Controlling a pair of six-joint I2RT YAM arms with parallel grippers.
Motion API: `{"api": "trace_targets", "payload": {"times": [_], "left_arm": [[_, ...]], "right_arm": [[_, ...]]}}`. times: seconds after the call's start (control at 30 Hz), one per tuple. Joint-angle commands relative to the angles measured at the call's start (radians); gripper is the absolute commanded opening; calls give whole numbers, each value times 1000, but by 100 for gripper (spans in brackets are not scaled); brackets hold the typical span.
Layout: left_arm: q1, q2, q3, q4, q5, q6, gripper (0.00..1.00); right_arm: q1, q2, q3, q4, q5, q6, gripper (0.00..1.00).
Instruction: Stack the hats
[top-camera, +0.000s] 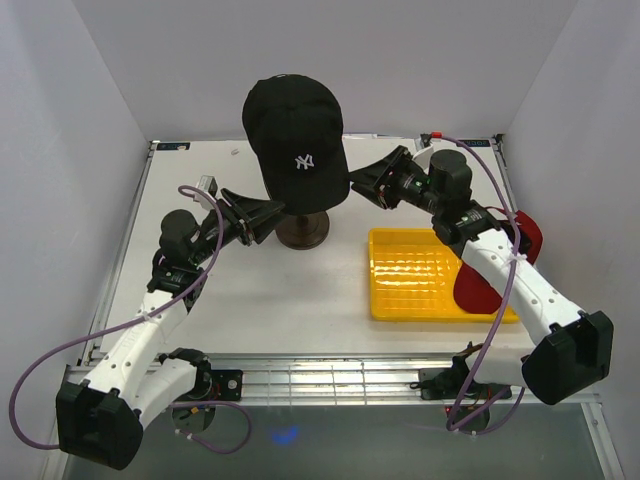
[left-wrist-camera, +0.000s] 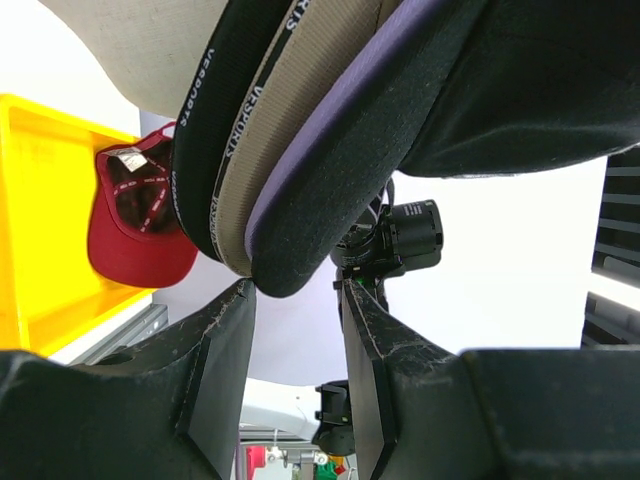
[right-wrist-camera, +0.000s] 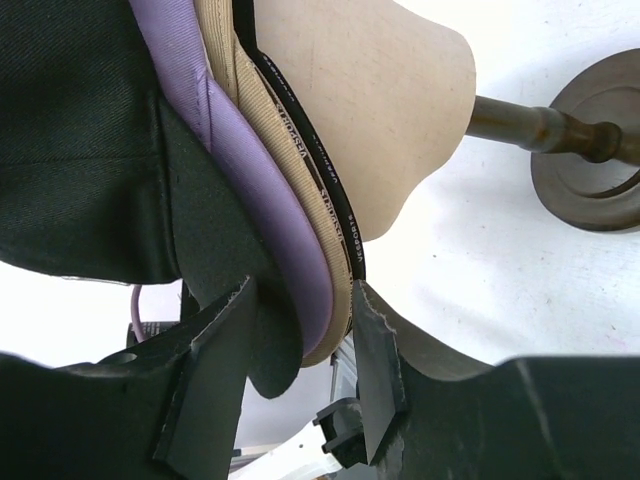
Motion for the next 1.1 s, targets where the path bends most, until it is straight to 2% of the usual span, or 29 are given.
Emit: {"api": "trace_targets", "payload": {"times": [0.0,0.2,0.4,0.6,0.73,0.87,0.93,1.03,1.07], "left_arm": [[6,-35,44,-3,12,10,50],[8,-57,73,-58,8,47,50],[14,-93,126,-211,-26,124,50],[17,-121,185,-317,-55,228,50],[17,-78,350,-423,-60,376,49],[13,24,604,-472,12,499,47],[-1,70,665,-490,14,556,47],[-96,142,767,-527,-44,616,47],[-198,162,790,-542,-82,668,47]], "right_arm": [[-2,-40,27,-10,27,-32,49],[-2,-59,38,-30,39,-49,54],[-4,-103,22,-100,62,-71,63],[-4,-171,-44,-104,69,-74,68],[-4,-264,-56,-136,70,-87,70],[-4,-374,-50,-180,93,-114,72],[-4,-451,-41,-203,111,-124,72],[-4,-563,-35,-254,179,-137,73],[-4,-588,-22,-280,218,-141,74]]}}
